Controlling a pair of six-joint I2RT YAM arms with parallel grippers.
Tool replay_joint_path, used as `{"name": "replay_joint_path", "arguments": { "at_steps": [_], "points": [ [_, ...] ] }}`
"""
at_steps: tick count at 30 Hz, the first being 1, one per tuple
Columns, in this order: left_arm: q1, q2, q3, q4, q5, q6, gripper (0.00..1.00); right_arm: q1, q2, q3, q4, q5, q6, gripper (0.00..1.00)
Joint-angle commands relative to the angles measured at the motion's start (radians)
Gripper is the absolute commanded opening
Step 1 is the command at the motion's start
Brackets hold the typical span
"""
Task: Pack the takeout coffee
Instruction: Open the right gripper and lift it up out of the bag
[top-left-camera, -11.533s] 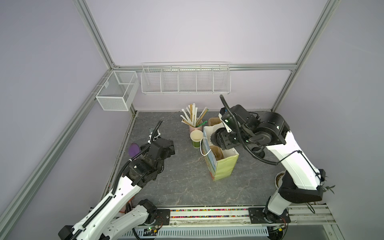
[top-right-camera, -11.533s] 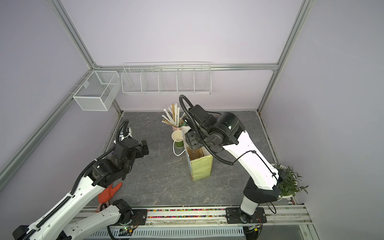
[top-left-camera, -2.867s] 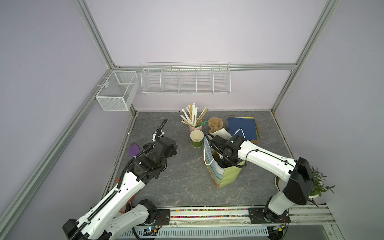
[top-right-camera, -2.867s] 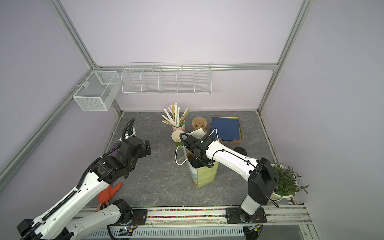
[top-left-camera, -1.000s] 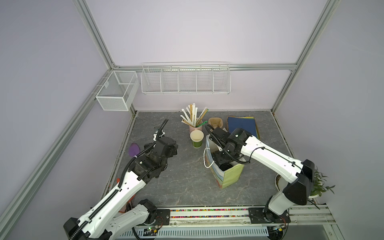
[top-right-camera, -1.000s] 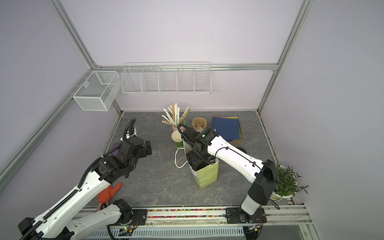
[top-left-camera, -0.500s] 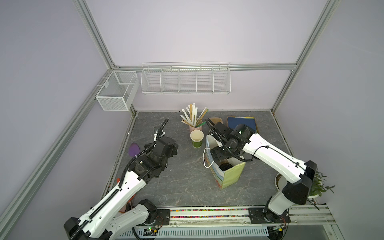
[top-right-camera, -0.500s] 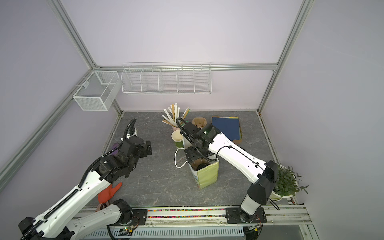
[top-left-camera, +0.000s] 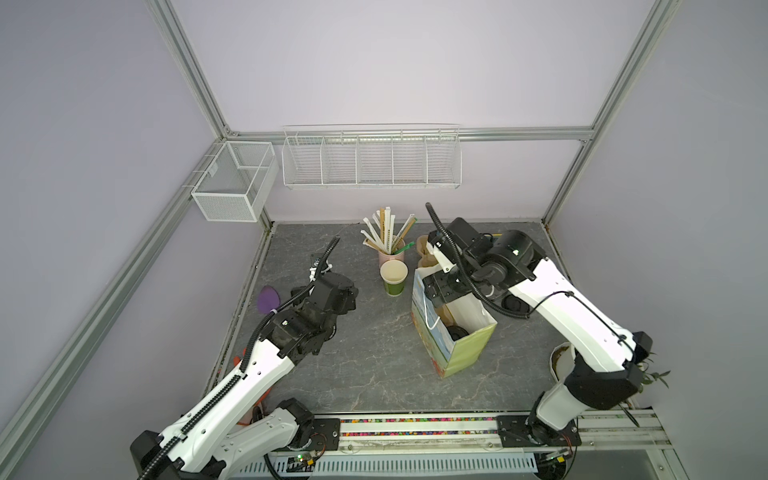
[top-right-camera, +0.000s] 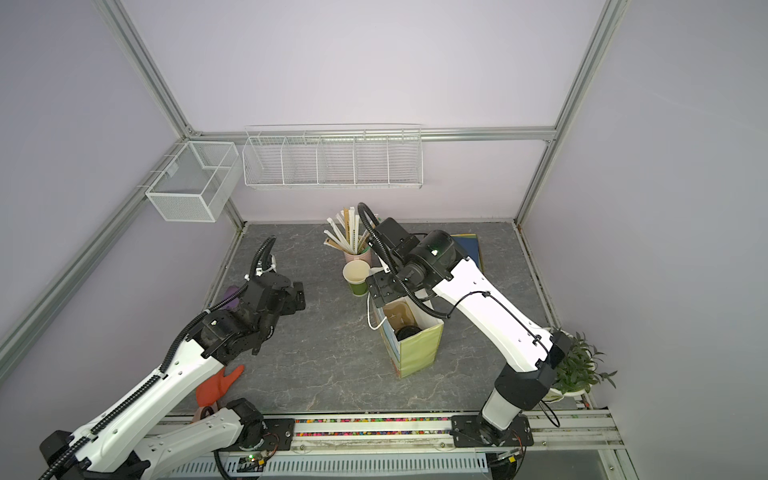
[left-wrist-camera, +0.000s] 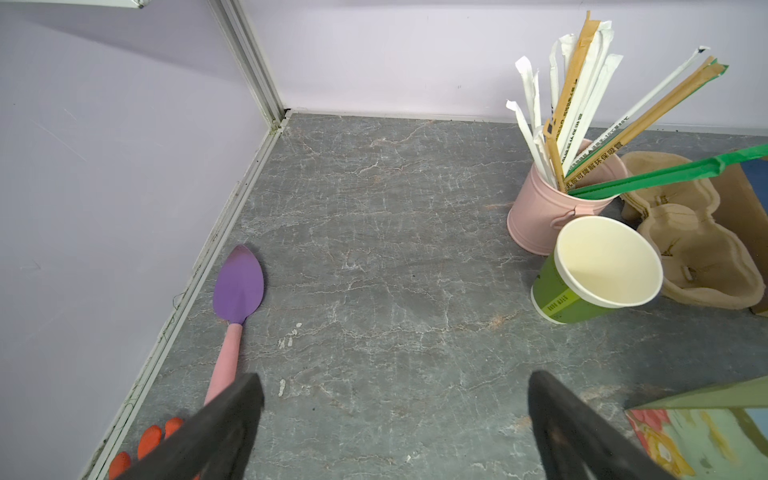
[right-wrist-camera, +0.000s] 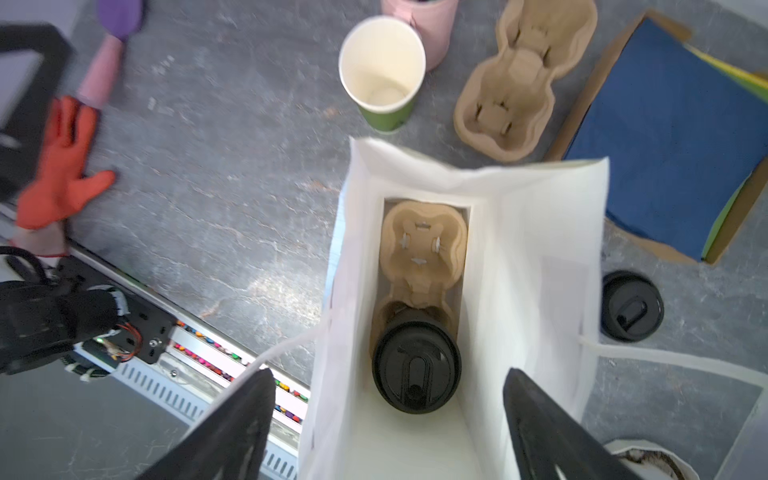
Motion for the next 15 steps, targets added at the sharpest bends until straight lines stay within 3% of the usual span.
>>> {"name": "replay_joint_path", "arguments": {
  "at_steps": [1, 7, 15],
  "points": [
    [0.004, 0.027, 0.010, 0.017, 0.013, 0.008, 0.99, 0.005, -0.060, 0.110, -0.051, 0.017, -0.064, 0.88],
    [0.004, 0.143, 0.146, -0.018, 0.085, -0.039, 0.99, -0.001, -0.215, 0.056, -0.010, 0.088, -0.064, 0.88],
    [0.004, 0.375, 0.394, -0.052, 0.158, -0.084, 1.00, -0.001, -0.642, -0.446, 0.259, 0.160, -0.065, 0.88]
  ]
}}
